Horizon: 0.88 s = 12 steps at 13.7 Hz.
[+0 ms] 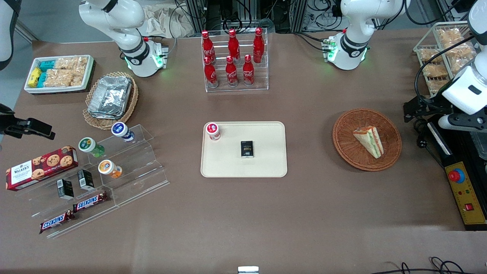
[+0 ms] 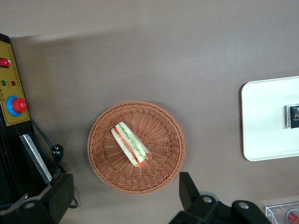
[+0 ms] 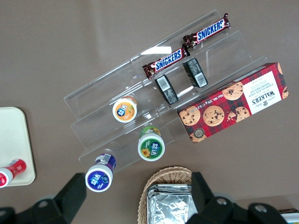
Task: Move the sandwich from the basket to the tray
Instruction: 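Move the left gripper down over the wrapped sandwich in the wicker basket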
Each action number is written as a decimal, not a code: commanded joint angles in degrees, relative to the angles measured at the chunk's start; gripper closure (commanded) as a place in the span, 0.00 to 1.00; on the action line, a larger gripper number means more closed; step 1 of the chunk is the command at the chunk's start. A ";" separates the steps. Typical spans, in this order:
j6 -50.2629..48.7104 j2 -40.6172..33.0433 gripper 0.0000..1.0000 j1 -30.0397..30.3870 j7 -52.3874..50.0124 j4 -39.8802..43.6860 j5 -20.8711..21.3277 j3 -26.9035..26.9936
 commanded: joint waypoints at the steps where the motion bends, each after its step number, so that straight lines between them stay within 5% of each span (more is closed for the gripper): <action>1: -2.15 1.12 0.00 0.50 0.49 0.68 0.71 -0.19; 4: -2.51 1.48 0.00 0.59 -0.99 1.56 0.62 -0.02; 7: -2.17 -0.09 0.00 0.68 -15.21 -3.08 -0.35 0.42; 12: 12.66 -7.02 0.00 0.77 -20.25 -22.30 -0.35 3.05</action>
